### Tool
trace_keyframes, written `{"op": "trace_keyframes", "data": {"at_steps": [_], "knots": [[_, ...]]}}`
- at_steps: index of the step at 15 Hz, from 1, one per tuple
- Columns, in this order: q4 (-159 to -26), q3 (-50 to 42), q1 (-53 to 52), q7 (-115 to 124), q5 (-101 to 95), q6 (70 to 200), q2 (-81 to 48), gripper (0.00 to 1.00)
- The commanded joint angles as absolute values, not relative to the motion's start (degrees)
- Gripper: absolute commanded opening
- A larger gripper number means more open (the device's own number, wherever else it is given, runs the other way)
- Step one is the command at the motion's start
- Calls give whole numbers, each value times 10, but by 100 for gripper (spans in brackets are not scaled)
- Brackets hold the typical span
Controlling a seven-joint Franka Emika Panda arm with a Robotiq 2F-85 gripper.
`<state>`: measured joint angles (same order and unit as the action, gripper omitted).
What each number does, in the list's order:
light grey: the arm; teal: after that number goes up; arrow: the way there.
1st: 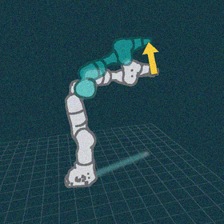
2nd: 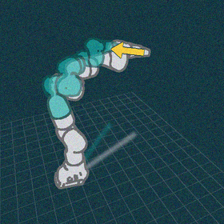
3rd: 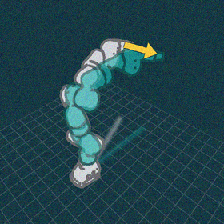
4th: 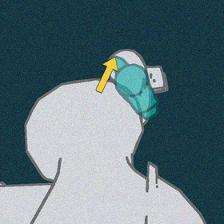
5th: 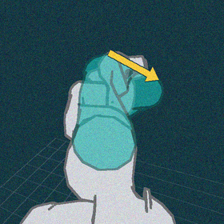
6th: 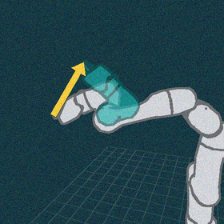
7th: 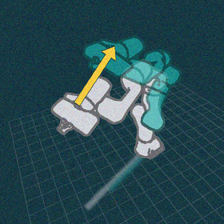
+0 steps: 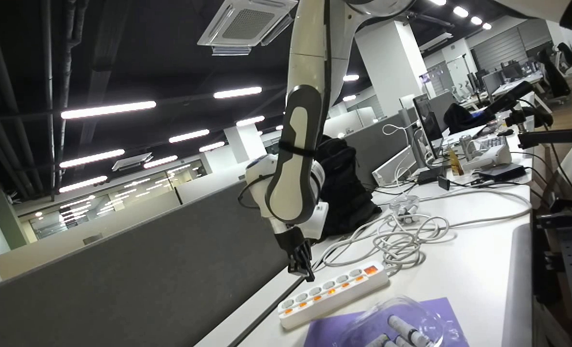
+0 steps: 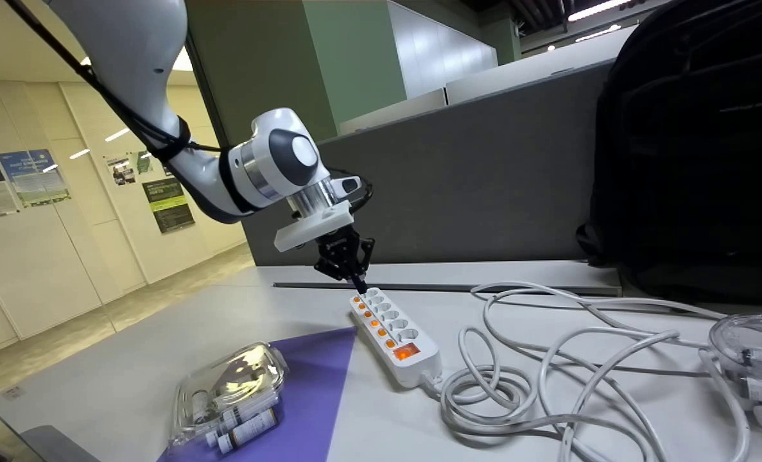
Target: Turn off the second and fourth switches from the left on the extension cable
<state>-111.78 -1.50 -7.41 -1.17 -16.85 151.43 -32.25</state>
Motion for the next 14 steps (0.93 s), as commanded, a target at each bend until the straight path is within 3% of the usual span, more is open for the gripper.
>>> {"op": "trace_keyframes", "data": {"at_steps": [1,14], "knots": [[-1096,-26,-72,4,-161,1539,-341,0],[-1111,-32,-60,8,-109,1559,-360,0]]}}
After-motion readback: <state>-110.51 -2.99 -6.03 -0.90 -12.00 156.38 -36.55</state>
